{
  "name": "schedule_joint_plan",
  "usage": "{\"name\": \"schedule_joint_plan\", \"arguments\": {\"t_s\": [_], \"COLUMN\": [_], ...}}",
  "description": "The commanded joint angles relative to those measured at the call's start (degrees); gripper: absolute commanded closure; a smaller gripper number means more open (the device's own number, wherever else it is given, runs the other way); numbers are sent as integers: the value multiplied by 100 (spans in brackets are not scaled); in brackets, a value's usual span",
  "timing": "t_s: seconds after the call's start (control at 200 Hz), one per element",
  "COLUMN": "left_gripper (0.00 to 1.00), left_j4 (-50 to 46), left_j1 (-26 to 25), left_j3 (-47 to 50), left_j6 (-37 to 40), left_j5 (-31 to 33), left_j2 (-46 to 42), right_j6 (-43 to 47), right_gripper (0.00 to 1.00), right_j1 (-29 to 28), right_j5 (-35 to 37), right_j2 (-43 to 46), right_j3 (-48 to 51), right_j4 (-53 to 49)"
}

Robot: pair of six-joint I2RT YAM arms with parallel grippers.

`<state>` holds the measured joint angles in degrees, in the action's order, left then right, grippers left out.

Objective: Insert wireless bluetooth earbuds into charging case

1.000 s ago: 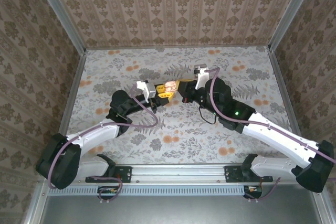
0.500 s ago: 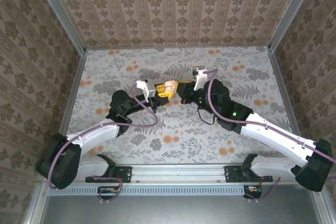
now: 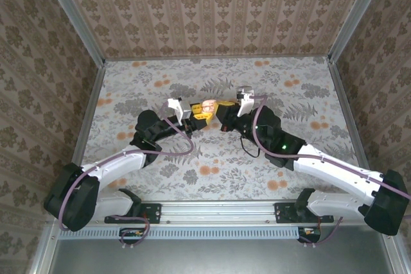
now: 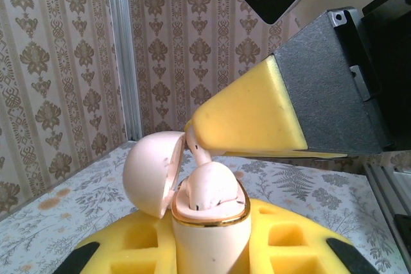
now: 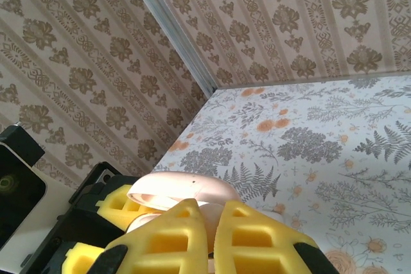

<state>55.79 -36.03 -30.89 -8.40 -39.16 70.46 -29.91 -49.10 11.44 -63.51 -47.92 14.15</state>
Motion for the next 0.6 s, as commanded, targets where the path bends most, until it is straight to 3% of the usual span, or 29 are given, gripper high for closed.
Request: {"name": "schedule_joint_plan", "arguments": {"t_s": [0.0,0.595], "left_gripper": [100,100], "left_j4": [740,815], "left_j1": [-44,-44], "left_j3": [-154,-162], "left_j6": [-135,-222], "left_j5": [-17,-44], "left_j2": [-58,-67], "right_j6": [204,677], "right_gripper": [94,93], "right_j1": [-43,-46], "right_j5": [375,670], "right_j2": [93,-77], "right_j3": [230,207], "right_j4": [-278,36]}}
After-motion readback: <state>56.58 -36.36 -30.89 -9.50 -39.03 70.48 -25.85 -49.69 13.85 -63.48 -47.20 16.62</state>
